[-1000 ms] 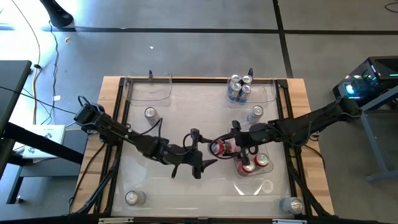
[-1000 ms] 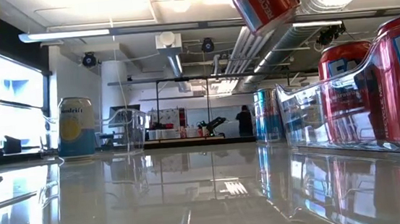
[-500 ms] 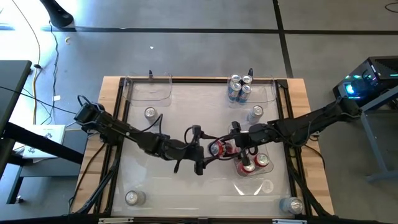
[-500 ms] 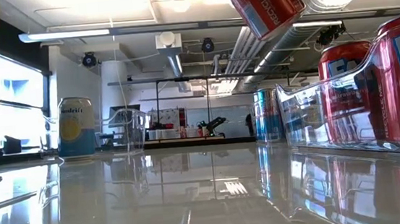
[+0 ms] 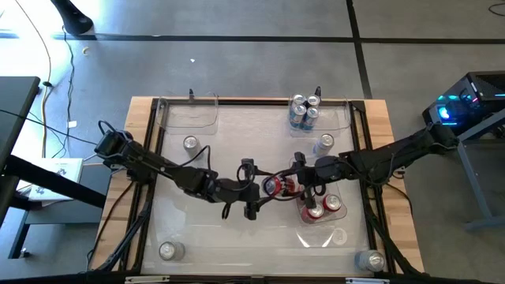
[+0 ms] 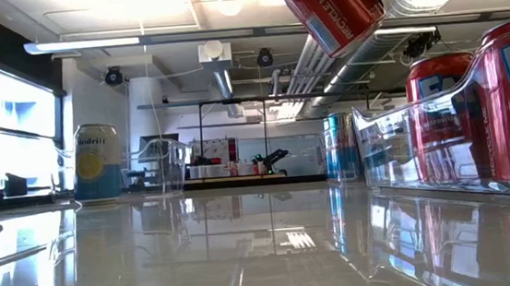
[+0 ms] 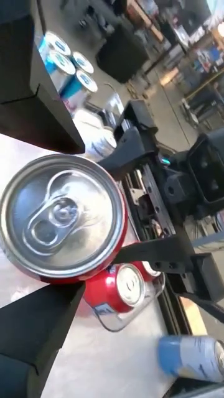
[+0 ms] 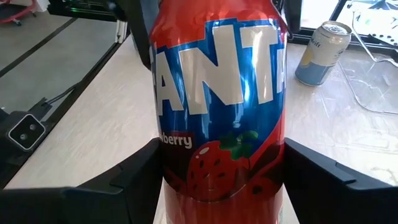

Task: Sort soda cans
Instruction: Remove the top orange soda can from the bottom right transparent bin

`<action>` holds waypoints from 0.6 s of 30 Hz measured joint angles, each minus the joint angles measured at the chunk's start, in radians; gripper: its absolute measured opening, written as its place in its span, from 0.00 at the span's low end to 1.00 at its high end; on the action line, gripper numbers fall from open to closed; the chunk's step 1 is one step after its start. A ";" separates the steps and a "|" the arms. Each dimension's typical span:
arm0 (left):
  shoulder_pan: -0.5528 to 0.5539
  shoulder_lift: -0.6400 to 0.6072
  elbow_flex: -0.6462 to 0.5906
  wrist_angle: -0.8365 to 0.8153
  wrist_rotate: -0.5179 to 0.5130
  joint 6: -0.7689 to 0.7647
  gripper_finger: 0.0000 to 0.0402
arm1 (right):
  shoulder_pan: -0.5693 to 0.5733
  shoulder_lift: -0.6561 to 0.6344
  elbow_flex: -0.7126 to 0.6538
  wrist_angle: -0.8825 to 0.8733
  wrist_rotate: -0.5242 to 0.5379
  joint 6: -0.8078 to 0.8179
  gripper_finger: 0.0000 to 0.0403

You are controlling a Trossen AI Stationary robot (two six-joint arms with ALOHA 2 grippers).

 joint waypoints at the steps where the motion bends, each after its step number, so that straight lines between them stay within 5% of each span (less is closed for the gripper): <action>1: -0.001 0.000 0.000 0.001 0.000 -0.008 0.84 | 0.000 0.000 0.000 0.001 -0.002 0.000 0.65; 18: 0.045 0.000 -0.002 0.001 0.181 -0.128 0.75 | 0.002 -0.002 0.000 -0.008 -0.022 0.006 0.65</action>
